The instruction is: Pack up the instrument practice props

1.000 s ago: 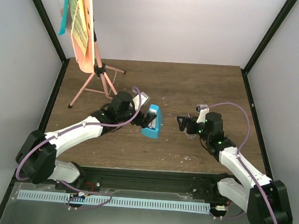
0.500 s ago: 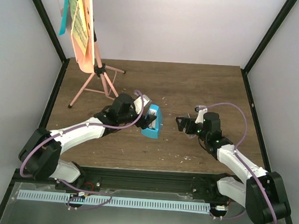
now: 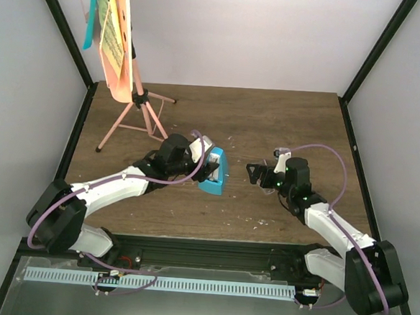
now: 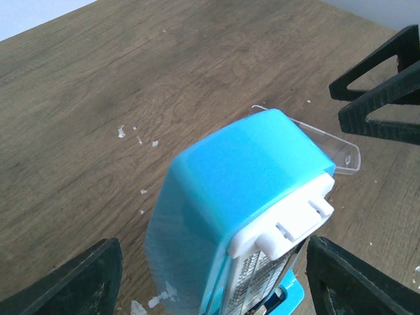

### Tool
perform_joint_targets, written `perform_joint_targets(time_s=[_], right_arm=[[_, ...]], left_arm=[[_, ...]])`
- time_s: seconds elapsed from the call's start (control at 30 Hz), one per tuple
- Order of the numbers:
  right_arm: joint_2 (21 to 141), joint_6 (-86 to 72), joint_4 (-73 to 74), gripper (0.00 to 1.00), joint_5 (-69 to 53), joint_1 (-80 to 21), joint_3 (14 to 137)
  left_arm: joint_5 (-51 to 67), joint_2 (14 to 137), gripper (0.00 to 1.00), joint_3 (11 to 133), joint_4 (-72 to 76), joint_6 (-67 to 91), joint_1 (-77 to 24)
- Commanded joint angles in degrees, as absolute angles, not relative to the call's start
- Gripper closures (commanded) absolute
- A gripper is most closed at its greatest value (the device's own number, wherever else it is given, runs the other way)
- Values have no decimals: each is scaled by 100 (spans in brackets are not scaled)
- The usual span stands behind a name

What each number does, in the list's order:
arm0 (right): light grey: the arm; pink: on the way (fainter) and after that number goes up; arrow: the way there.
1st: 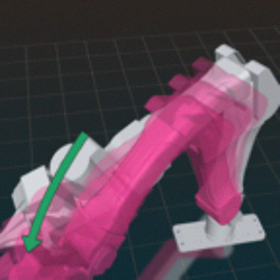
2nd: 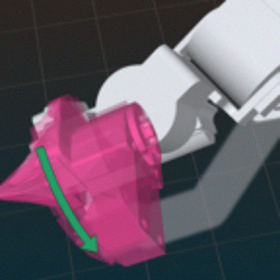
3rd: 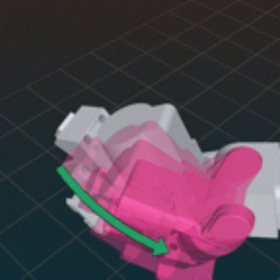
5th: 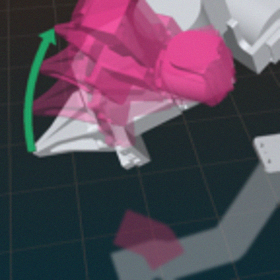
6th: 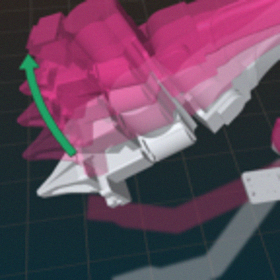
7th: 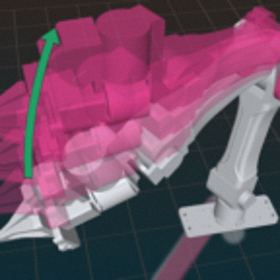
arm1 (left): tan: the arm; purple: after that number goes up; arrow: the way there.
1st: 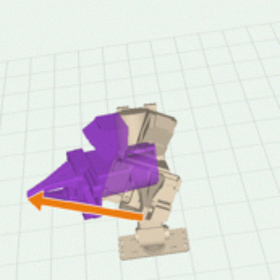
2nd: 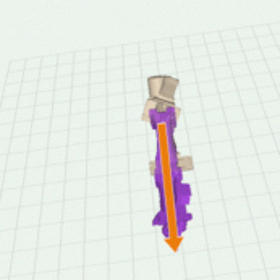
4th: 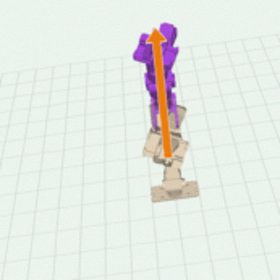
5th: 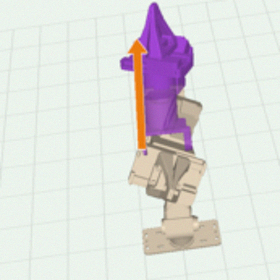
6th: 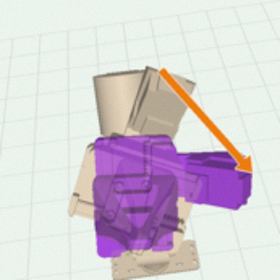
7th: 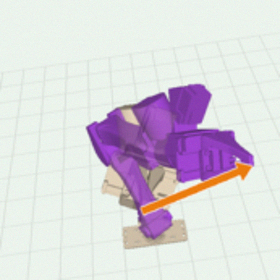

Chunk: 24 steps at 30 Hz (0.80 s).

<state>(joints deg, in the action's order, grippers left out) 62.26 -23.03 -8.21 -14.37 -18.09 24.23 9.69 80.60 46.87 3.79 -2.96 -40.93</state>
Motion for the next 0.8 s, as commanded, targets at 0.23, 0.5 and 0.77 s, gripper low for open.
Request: perform_joint_targets(time_s=[0.23,0.5,0.77], right_arm=[[5955,-2317,-778,0,-1410,-1756,2488],[5912,-2314,-741,0,-1443,-1751,2488],[5848,-2329,-714,0,-1417,-1750,2467]], left_arm=[[826,8016,25,4671,475,-410,-4145],[801,7989,31,4711,389,-439,-4173],[801,7982,35,4711,369,-448,-4207]])
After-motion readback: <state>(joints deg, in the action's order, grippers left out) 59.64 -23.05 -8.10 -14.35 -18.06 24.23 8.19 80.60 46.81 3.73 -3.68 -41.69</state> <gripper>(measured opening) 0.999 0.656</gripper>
